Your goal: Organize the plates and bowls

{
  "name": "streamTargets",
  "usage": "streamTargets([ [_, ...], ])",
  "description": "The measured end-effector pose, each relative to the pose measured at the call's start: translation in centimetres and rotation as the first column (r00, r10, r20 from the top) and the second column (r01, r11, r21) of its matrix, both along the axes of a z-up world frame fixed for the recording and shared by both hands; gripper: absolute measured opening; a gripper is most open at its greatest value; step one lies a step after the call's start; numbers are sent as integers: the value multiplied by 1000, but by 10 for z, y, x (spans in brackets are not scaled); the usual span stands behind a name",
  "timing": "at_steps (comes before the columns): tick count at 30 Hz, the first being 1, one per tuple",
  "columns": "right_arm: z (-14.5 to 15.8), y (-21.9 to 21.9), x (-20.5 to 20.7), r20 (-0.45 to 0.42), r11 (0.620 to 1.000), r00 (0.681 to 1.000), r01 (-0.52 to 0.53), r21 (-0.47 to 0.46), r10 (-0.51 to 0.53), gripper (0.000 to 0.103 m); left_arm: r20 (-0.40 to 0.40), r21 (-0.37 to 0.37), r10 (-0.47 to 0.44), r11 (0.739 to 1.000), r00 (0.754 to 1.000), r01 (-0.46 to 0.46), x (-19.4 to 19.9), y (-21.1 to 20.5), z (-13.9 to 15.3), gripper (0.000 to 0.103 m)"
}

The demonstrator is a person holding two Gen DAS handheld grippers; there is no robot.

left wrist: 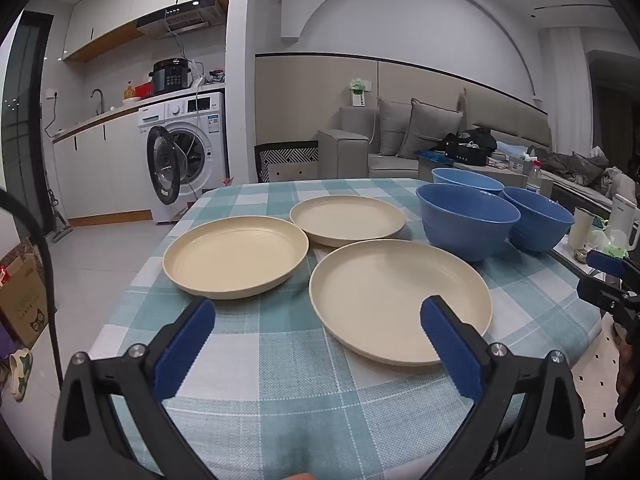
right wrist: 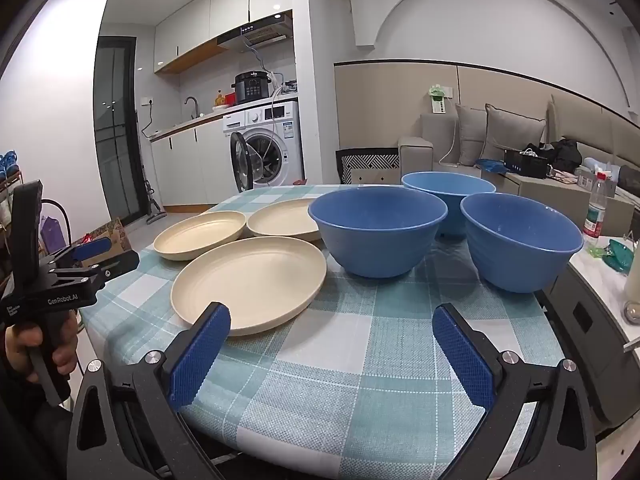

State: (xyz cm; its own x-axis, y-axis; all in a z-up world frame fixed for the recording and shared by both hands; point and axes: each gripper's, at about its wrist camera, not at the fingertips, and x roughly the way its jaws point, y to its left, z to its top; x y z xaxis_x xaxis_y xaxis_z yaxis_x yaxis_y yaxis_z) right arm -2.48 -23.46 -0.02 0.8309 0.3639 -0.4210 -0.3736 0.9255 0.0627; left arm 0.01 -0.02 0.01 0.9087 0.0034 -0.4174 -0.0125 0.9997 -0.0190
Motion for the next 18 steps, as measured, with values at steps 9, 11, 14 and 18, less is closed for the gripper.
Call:
streamTargets([
  [9, 1, -1, -2, -3, 1000, 1000, -4, -5, 4, 103, 1, -8, 0, 1000, 1000, 0, 0, 0, 0, 103],
  [11, 0, 0, 1, -8, 1000, 1000, 1, -1, -1, 103, 1, -8, 0, 1000, 1000, 0, 0, 0, 0, 103],
  [14, 0, 0, 0, -7, 1000, 1000, 0, -2, 0, 103, 0, -8, 0, 1000, 1000, 0, 1, 0, 0, 103],
  [18, 0, 0, 0, -10, 1000, 1000, 1, -3, -1, 103, 1, -9, -2, 1000, 1000, 2, 4, 0, -4, 103],
])
